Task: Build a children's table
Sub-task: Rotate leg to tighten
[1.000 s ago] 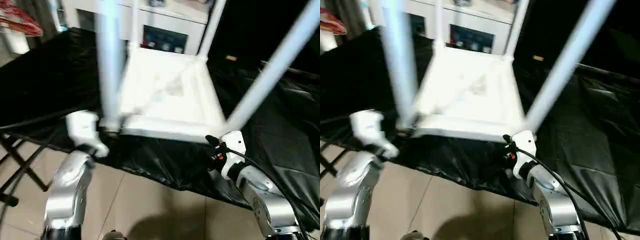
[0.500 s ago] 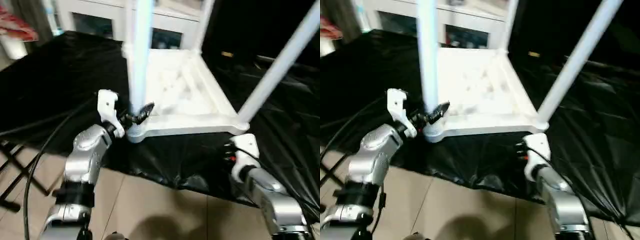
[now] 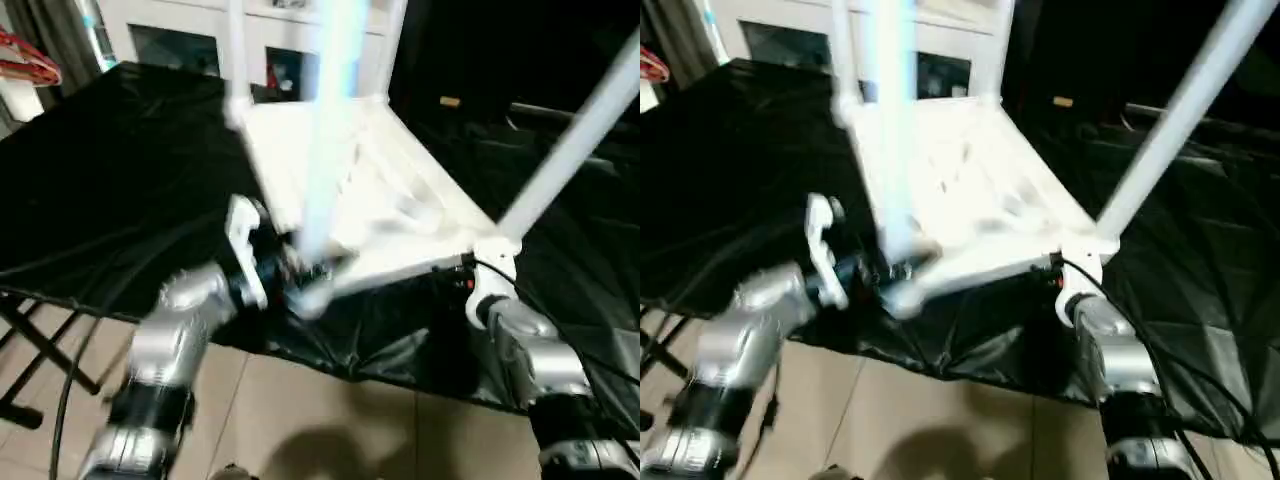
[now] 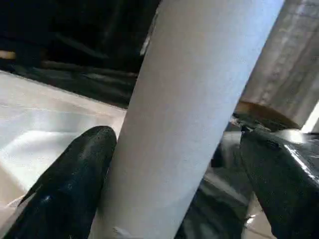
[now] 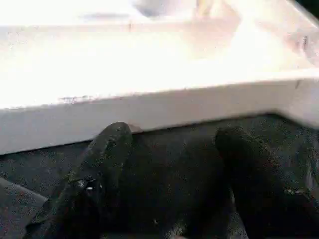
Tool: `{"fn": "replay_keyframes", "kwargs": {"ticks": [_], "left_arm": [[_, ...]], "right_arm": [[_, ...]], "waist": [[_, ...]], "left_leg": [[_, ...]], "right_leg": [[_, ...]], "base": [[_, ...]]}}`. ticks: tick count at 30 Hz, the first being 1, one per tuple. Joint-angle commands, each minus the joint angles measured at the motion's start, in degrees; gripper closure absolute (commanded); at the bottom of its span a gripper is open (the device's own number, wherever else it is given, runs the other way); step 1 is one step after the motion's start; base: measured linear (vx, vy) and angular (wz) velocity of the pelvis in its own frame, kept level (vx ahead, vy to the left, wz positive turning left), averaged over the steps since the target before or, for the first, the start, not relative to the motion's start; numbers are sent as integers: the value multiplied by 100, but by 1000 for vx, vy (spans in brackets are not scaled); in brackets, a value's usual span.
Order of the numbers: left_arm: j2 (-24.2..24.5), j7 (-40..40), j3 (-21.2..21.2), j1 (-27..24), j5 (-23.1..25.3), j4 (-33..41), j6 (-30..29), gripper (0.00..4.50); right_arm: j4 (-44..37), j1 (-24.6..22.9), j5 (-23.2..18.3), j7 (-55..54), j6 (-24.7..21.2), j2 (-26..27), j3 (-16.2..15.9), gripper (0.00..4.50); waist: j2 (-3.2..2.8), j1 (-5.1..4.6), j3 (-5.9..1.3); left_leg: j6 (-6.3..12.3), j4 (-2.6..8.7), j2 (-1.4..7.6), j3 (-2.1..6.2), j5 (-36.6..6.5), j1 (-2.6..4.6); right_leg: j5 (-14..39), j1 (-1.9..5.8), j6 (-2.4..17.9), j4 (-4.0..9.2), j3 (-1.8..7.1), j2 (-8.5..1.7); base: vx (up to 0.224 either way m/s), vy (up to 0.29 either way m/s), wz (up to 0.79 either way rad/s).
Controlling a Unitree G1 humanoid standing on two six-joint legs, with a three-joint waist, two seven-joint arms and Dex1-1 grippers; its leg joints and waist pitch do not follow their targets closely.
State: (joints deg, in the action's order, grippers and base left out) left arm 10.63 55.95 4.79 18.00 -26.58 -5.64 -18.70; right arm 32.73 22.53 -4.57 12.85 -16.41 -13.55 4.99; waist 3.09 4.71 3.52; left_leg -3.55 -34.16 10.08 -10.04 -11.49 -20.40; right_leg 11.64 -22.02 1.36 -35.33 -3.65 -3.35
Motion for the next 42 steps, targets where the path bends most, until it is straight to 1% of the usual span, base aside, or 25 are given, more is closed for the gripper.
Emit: {"fn": "replay_keyframes", "kwargs": {"ticks": [1,2,3,6,9,10,13,14,15,17,18,20,23,25,26,27,32,33,34,36,37,39,40,41,42], "left_arm": [[-122,117,379,-53,-110,388,-64,7],[-215,70,495,-151,-107,557,-144,7],[-357,-3,630,-193,-39,632,-125,7],[-668,-154,880,-118,89,607,-71,7],[-907,-289,1018,93,246,373,72,7],[-1043,-383,1068,265,371,156,192,7],[-1253,-749,1085,613,812,-451,643,7],[-1309,-1120,1065,844,1163,-846,842,7],[-1323,-1282,1009,970,1290,-1051,1006,7],[-1280,-1589,914,1173,1439,-1349,1020,7],[-1238,-1750,856,1267,1532,-1521,1165,7],[-1130,-2043,753,1436,1688,-1855,1403,7],[-1039,-2144,734,1467,1818,-1976,1594,7],[-1056,-2157,630,1420,1814,-1995,1778,7],[-1071,-2086,579,1374,1733,-1945,1770,7],[-1081,-1910,518,1273,1560,-1801,1673,7],[-830,-1448,710,850,1329,-1347,1495,7],[-617,-1317,789,676,1332,-1136,1275,7],[-476,-1222,797,605,1305,-1039,1122,7],[-384,-1169,778,556,1311,-988,1044,7],[-270,-1327,672,498,1436,-987,975,7],[-243,-1695,420,388,1550,-987,1152,7],[-241,-2009,258,293,1655,-972,1297,7],[-235,-2204,163,223,1711,-943,1380,7],[-236,-2446,85,162,1789,-905,1339,7]], "right_arm": [[151,165,5,19,76,62,7,135],[350,261,3,36,173,97,-8,135],[517,360,-17,65,242,164,-25,135],[879,598,-20,121,422,306,-79,135],[1131,775,-10,195,565,394,-125,135],[1286,879,33,205,637,437,-166,135],[1503,1006,128,50,804,439,-149,135],[1630,1067,119,-38,889,414,-66,135],[1715,1096,121,-91,947,373,-17,135],[1803,1108,134,-148,1040,292,39,135],[1812,1092,139,-154,1078,237,64,135],[1796,1042,139,-124,1145,120,116,135],[1701,929,95,-39,1172,9,169,135],[1475,731,25,136,1199,-114,194,135],[1323,625,-12,244,1195,-161,193,135],[1044,447,-69,421,1175,-228,188,135],[-60,-204,-384,1021,911,-397,142,135],[-557,-484,-454,1221,797,-476,77,135],[-823,-617,-512,1339,731,-522,40,135],[-1039,-720,-556,1424,673,-560,16,135],[-1360,-857,-581,1473,617,-617,-9,135],[-1728,-998,-582,1416,609,-638,29,135],[-1844,-1040,-523,1237,612,-587,64,135],[-1941,-1075,-485,1113,582,-548,90,135],[-2021,-1111,-436,953,559,-478,109,135]], "waist": [[-13,8,-368],[4,4,-370],[15,-26,-346],[-10,-70,-338],[13,-133,-342],[0,-152,-344],[22,-171,-347],[42,-178,-352],[20,-156,-367],[21,-154,-385],[-17,-136,-394],[1,-119,-404],[14,-90,-394],[10,-70,-392],[-23,-68,-387],[-13,-38,-390],[-12,-6,-371],[-65,7,-351],[-120,30,-353],[-71,16,-342],[-164,41,-323],[-124,51,-325],[-294,74,-324],[-200,32,-321],[-197,42,-332]], "left_leg": [[223,394,338,69,-410,37],[206,390,342,60,-462,52],[168,407,334,66,-567,21],[46,412,339,70,-814,37],[37,411,318,86,-839,-2],[49,406,309,87,-845,-15],[109,386,296,86,-834,-7],[127,386,304,90,-830,-3],[144,373,304,88,-772,16],[184,372,311,94,-656,13],[220,361,309,96,-534,9],[292,350,306,84,-467,15],[328,350,301,84,-587,11],[346,345,304,77,-583,17],[357,341,301,72,-620,14],[380,348,313,80,-610,8],[463,374,348,98,-758,14],[408,397,364,103,-920,39],[372,408,370,113,-944,48],[358,418,356,100,-1020,47],[264,423,353,95,-1192,71],[235,419,335,101,-1187,51],[203,418,335,121,-1191,58],[195,423,332,117,-1203,28],[202,422,325,122,-1146,26]], "right_leg": [[102,302,1376,316,326,-528],[193,289,1362,324,329,-531],[433,304,1308,349,329,-526],[892,282,1201,405,336,-528],[983,304,1102,418,330,-525],[1074,303,1063,436,329,-527],[1198,284,1012,463,328,-523],[1195,286,996,462,326,-518],[1095,284,1000,446,327,-523],[840,292,1063,411,320,-521],[597,298,1135,375,319,-525],[331,301,1219,361,319,-503],[470,314,1260,379,310,-531],[523,304,1276,384,317,-536],[491,310,1285,399,317,-524],[441,324,1283,388,317,-534],[627,300,1299,397,314,-545],[896,271,1217,429,318,-538],[873,265,1182,416,324,-529],[977,250,1163,445,320,-513],[1219,225,1120,495,327,-512],[1350,249,1036,494,324,-515],[1350,236,1037,484,331,-526],[1348,258,995,506,317,-504],[1350,269,978,501,312,-505]], "base": [[0,0,0],[0,0,0],[0,0,0],[0,0,0],[0,0,0],[0,0,0],[0,0,0],[0,0,0],[0,0,0],[0,0,0],[0,0,0],[0,0,0],[0,0,0],[0,0,0],[0,0,0],[0,0,0],[0,0,0],[0,0,0],[0,0,0],[0,0,0],[0,0,0],[0,0,0],[0,0,0],[0,0,0],[0,0,0]]}}
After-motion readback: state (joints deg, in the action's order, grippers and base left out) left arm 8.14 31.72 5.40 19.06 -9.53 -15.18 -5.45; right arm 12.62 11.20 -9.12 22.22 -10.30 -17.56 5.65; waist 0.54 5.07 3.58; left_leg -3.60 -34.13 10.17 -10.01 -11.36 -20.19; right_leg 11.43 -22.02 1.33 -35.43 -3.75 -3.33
